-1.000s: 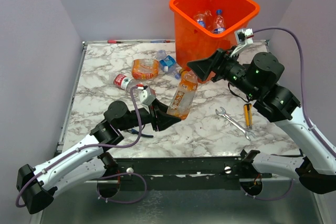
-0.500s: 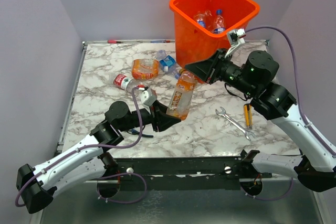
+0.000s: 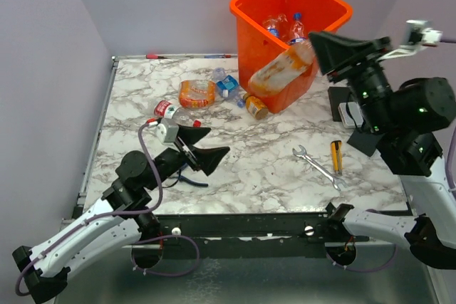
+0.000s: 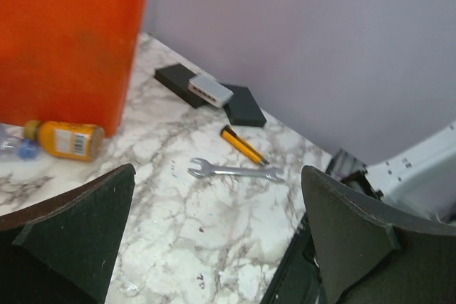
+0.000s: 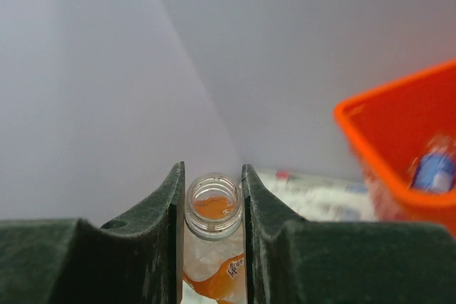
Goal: Put the plastic bottles in the bin
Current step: Place the plastic bottle in the trash bin.
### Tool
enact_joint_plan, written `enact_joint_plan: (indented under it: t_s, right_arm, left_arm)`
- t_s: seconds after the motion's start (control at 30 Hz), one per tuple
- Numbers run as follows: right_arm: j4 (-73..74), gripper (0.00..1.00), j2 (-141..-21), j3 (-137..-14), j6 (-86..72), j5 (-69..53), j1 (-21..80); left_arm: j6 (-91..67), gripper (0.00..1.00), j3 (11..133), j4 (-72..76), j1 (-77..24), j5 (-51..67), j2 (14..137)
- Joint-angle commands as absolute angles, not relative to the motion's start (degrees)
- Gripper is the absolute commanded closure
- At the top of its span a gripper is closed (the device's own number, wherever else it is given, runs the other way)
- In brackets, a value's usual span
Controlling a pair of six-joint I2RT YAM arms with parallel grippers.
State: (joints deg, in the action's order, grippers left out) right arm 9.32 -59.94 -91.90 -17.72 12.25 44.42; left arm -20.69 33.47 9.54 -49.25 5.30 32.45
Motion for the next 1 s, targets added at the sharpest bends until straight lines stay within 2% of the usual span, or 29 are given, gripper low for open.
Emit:
enact_joint_plan:
  t_s: [0.0, 0.1, 0.17, 0.33, 0.57, 0.8, 0.97]
  right_arm:
    - [-14.1, 1.0, -63.5, -93.6, -1.5, 29.5, 44.6]
    - [-25.2, 1.0, -69.9, -97.7, 8.5, 32.8, 43.9]
    - [-27.2, 1.0, -74.8, -102.3, 10.8, 32.5, 42.1]
    - [-22.2, 1.0, -85.8, -110.8, -0.6, 27.6, 31.3]
    - [-10.8, 1.0, -97.7, -119.1, -17.5, 18.3, 21.8]
    - [-8.3, 1.0, -104.0, -119.5, -26.4, 12.0, 20.4]
    - [3.6, 1.0, -109.8, -125.0, -31.0, 10.2, 19.6]
  left_arm:
    - [-21.5, 0.01, 30.5, 5.3, -49.3, -10.3, 25.4]
    - [-22.6, 0.01, 29.3, 3.2, -49.3, -16.6, 21.3]
    - [-24.3, 0.01, 28.2, 1.1, -49.3, -23.2, 19.6]
    - [-29.7, 0.01, 27.0, -5.5, -49.3, -33.2, 17.8]
    - [-35.2, 0.01, 24.7, -8.0, -49.3, -34.2, 16.6]
    - [-36.1, 0.01, 23.5, -8.4, -49.3, -34.1, 15.1]
    - [-36.2, 0.01, 23.3, -9.1, -49.3, -33.3, 14.0]
